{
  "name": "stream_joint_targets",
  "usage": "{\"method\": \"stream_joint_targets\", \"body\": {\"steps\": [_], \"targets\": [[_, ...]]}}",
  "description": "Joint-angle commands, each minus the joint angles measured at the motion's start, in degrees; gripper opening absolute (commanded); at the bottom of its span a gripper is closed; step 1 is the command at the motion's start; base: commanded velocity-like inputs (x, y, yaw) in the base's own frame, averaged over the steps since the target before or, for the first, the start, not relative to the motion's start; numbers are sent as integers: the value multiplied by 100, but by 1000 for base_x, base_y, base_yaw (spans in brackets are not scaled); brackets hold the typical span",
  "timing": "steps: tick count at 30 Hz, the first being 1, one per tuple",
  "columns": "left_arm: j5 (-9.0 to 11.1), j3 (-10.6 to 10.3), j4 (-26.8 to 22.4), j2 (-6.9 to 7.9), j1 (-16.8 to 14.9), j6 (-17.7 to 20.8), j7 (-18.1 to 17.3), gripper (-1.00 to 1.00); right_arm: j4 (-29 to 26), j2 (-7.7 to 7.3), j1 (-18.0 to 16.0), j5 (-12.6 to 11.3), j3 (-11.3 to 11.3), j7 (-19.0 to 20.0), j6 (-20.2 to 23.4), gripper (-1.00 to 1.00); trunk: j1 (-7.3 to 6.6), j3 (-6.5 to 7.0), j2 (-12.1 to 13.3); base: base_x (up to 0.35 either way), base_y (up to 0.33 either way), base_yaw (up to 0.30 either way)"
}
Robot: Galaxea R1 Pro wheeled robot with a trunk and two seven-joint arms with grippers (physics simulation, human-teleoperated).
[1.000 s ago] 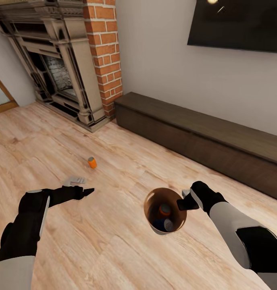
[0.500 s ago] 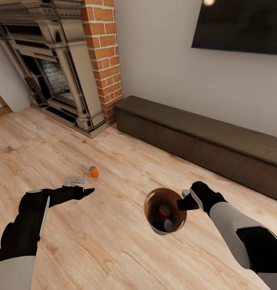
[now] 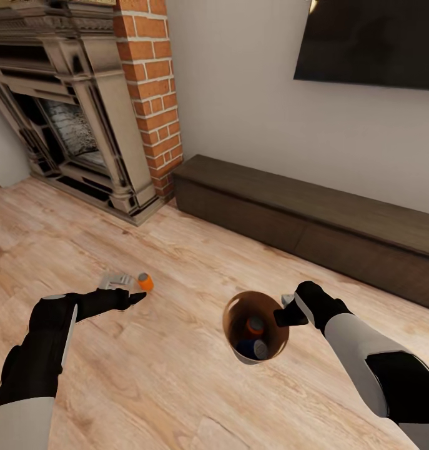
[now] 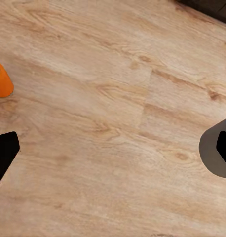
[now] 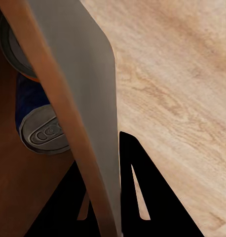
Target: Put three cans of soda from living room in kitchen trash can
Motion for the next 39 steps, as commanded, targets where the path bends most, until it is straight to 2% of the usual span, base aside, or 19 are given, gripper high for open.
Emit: {"method": "stream_joint_targets", "body": {"steps": [1,11,21,31,39], "targets": [[0,0,0,-2,0,0,0,100,0,0,-2,-117,-23,42,15,-100,0,7,0,188,277,-192],[0,-2,0,-43,0,0,0,100,-1,0,-2,-117,-27,38,17,-100,0,69,0,186,278,-189],[0,-9,-8,-50,0,0,3,100,2,0,-2,-125,-23,46,22,-100,0,77,0,184,279,-33],[0,-11,-8,-53,0,1,2,100,0,0,-2,-119,-32,42,23,-100,0,112,0,182,280,-189],[0,-23,-8,-53,0,7,4,100,0,0,-2,-126,-32,45,20,-100,0,116,0,179,281,-28]]}}
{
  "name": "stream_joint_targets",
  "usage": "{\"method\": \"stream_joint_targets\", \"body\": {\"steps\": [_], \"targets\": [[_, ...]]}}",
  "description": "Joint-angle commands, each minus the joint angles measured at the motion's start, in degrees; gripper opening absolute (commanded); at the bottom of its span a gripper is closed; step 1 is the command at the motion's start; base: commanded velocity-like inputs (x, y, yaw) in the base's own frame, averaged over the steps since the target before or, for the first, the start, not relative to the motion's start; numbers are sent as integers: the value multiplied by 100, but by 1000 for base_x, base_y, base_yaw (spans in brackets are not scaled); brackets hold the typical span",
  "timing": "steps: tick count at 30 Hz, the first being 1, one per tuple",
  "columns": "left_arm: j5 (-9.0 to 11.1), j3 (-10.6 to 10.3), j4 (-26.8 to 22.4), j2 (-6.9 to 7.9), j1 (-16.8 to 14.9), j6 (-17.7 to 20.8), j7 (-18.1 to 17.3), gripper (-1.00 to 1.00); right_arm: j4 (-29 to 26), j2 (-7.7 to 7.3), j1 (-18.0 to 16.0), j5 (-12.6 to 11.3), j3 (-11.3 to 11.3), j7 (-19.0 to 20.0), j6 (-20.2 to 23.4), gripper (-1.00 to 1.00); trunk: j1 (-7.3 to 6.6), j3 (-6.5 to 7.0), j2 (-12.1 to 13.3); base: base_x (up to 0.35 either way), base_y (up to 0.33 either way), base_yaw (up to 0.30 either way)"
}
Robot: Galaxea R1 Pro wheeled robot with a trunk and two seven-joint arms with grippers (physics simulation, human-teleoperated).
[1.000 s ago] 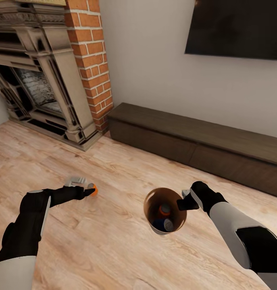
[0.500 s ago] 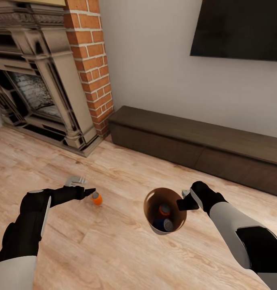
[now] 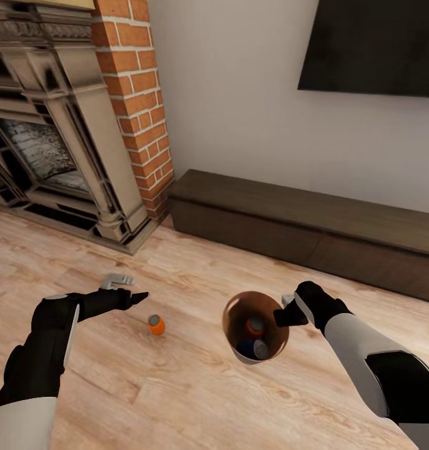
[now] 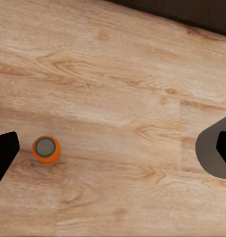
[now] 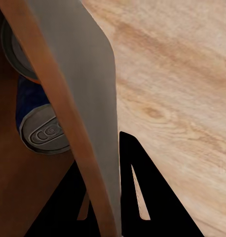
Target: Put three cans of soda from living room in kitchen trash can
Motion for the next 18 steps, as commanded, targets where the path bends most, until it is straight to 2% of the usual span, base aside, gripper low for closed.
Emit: {"method": "stream_joint_targets", "body": {"steps": [1,13,18], "targets": [[0,-1,0,0,0,0,-1,100,-1,0,-2,-111,-23,45,15,-100,0,1,0,179,281,-3],[-21,-3,-2,-19,0,1,-2,100,7,0,6,-111,-21,38,24,-100,0,2,0,216,254,-3],[-48,-4,0,-58,0,24,2,100,6,0,7,-111,-33,36,22,-100,0,25,0,270,178,-117]]}}
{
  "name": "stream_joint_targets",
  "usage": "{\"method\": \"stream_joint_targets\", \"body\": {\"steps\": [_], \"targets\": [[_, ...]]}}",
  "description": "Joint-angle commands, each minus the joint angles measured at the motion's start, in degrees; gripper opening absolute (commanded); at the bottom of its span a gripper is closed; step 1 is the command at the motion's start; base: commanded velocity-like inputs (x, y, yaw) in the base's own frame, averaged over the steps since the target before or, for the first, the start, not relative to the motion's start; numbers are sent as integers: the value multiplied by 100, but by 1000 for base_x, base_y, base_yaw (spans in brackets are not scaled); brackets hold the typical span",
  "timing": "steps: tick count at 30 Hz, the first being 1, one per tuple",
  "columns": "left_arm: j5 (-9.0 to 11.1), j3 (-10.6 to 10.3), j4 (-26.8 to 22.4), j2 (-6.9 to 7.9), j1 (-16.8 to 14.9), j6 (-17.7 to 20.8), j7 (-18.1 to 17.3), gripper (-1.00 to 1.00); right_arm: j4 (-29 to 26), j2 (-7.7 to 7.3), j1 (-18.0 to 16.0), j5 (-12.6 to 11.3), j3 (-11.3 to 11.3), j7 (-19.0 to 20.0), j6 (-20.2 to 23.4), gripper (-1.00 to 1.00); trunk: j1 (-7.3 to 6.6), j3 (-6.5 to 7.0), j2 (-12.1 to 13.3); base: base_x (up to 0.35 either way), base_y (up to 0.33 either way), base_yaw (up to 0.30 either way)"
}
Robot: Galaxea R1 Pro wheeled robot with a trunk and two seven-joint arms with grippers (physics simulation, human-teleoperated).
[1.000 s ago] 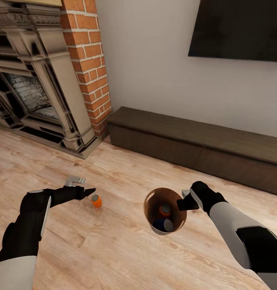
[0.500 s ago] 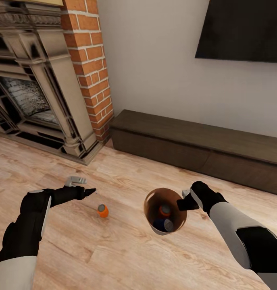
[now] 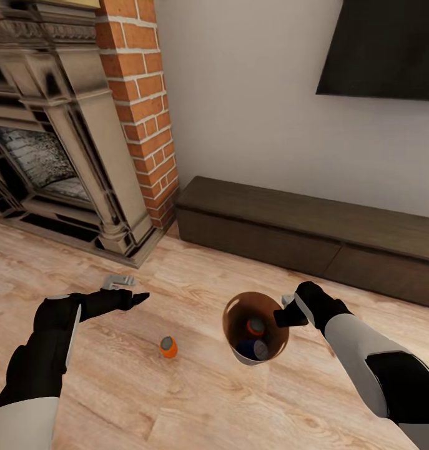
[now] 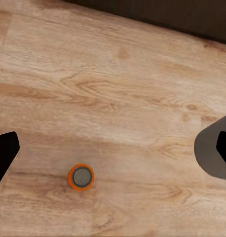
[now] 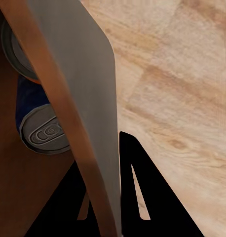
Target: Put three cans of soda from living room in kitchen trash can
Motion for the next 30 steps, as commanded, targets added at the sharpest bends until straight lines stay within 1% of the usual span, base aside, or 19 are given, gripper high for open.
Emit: {"method": "stream_joint_targets", "body": {"steps": [1,6,11,19,24,26,28,29,30], "targets": [[-9,0,4,-5,0,4,1,100,-2,-1,-2,-118,-29,46,15,-100,0,7,0,276,164,-163],[-18,-3,19,-15,0,11,3,100,-5,-5,-2,-119,-37,41,10,-100,0,41,0,278,132,-178],[-18,-7,21,-42,0,52,2,100,-5,-9,5,-119,-39,39,16,-100,0,75,0,263,38,-185],[-25,-8,24,-55,0,80,3,100,-7,-16,7,-112,-47,38,46,-100,0,130,0,220,-31,-177],[-23,5,18,-56,0,82,3,100,-7,-11,7,-120,-52,43,83,-100,0,141,0,127,-47,-56],[-26,7,18,-56,0,83,3,100,-7,-6,7,-121,-56,45,138,-100,0,142,0,31,-11,-14],[-33,10,30,-56,0,104,5,100,-20,3,-2,-124,-53,46,390,-100,0,142,0,16,-6,-7],[-47,18,52,-56,-2,130,29,100,-51,12,-10,-125,-51,46,600,-100,22,124,-40,9,-3,-4],[-55,22,70,-55,-3,150,69,100,-81,24,-14,-126,-50,46,684,-100,44,105,-80,7,-3,-3]]}}
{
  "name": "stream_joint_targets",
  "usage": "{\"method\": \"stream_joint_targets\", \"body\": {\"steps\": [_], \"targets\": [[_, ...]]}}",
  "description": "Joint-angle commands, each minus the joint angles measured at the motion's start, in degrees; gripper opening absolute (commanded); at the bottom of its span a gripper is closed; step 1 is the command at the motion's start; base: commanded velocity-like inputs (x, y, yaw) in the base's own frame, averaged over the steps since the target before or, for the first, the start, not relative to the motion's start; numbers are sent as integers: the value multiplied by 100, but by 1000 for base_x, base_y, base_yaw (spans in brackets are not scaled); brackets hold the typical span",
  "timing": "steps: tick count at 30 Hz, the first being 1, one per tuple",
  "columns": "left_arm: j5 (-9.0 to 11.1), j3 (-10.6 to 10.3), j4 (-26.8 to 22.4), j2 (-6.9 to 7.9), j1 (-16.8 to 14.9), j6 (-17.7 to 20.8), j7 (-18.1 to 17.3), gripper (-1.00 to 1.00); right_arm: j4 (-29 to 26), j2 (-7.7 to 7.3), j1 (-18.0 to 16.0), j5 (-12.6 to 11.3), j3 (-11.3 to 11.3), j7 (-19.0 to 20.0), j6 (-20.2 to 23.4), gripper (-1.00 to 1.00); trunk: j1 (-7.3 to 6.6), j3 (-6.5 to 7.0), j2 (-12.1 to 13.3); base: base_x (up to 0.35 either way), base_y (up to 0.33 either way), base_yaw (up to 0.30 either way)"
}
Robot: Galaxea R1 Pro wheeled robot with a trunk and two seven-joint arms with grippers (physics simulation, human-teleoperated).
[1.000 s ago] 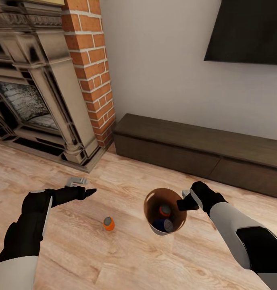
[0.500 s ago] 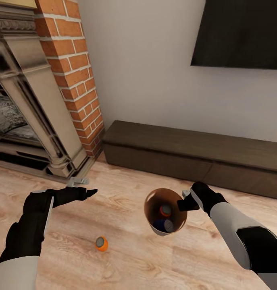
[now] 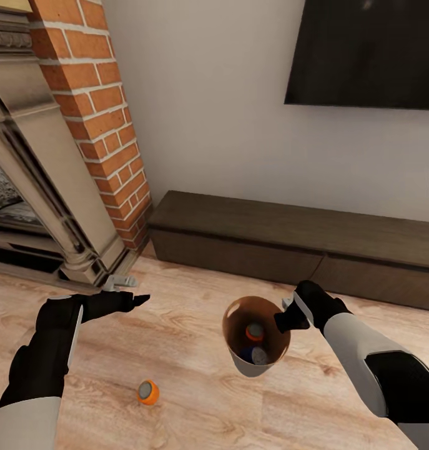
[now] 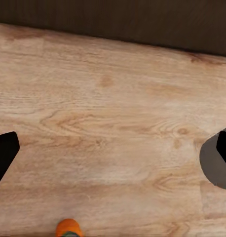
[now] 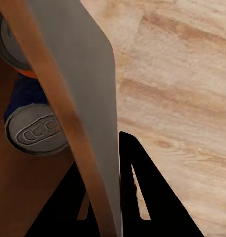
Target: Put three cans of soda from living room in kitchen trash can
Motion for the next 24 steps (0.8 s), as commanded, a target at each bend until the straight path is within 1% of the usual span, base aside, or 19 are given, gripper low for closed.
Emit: {"method": "stream_joint_targets", "body": {"steps": [1,2,3,5,7,10,11,12,13,15,16,17,19,20,24], "targets": [[-1,3,31,1,-1,35,72,100,-45,13,-8,-143,-45,49,84,-100,22,-20,-42,6,-2,-3],[2,10,339,1,-7,330,644,100,-177,55,-33,-146,-47,47,113,-100,44,-44,-82,2,-1,-1],[36,11,875,-1,-47,620,1349,100,-210,91,-131,-146,-48,43,113,-100,66,-70,-122,0,0,0],[48,6,1177,-1,-78,692,1615,100,-206,101,-203,-146,-49,42,113,-100,110,-122,-202,0,0,0],[57,-8,1745,-2,-157,775,1966,100,-151,107,-442,-146,-55,45,113,-100,154,-175,-283,0,0,0],[28,-18,1978,-2,-214,815,2106,100,-67,111,-663,-151,-58,48,113,-100,220,-256,-403,0,0,0],[28,-21,2068,-2,-252,827,2198,100,116,117,-842,-150,-58,48,113,-100,242,-283,-443,0,0,0],[31,-21,2087,-2,-264,829,2225,100,209,117,-925,-151,-59,49,113,-100,264,-310,-483,0,0,0],[39,-21,2118,-3,-282,828,2265,100,453,115,-1119,-151,-59,49,113,-100,285,-336,-523,0,0,0],[62,-21,2148,-8,-300,820,2306,100,1110,117,-1577,-148,-59,49,113,-100,329,-390,-604,0,0,0],[67,-21,2151,-8,-303,819,2312,100,1290,117,-1705,-148,-59,49,113,-100,351,-417,-644,0,0,0],[77,-21,2154,-9,-308,812,2323,100,1685,115,-2084,-147,-42,49,113,-100,373,-444,-684,0,0,0],[80,-22,2154,-18,-310,809,2327,100,1836,113,-2286,-147,-33,49,113,-100,417,-498,-764,0,0,0],[80,-25,2158,-55,-312,806,2334,100,1966,109,-2473,-147,-27,49,113,-100,439,-525,-804,0,0,0],[64,-28,2163,-119,-313,804,2351,100,2069,71,-2658,-145,-17,49,113,-100,527,-632,-964,0,0,0]]}}
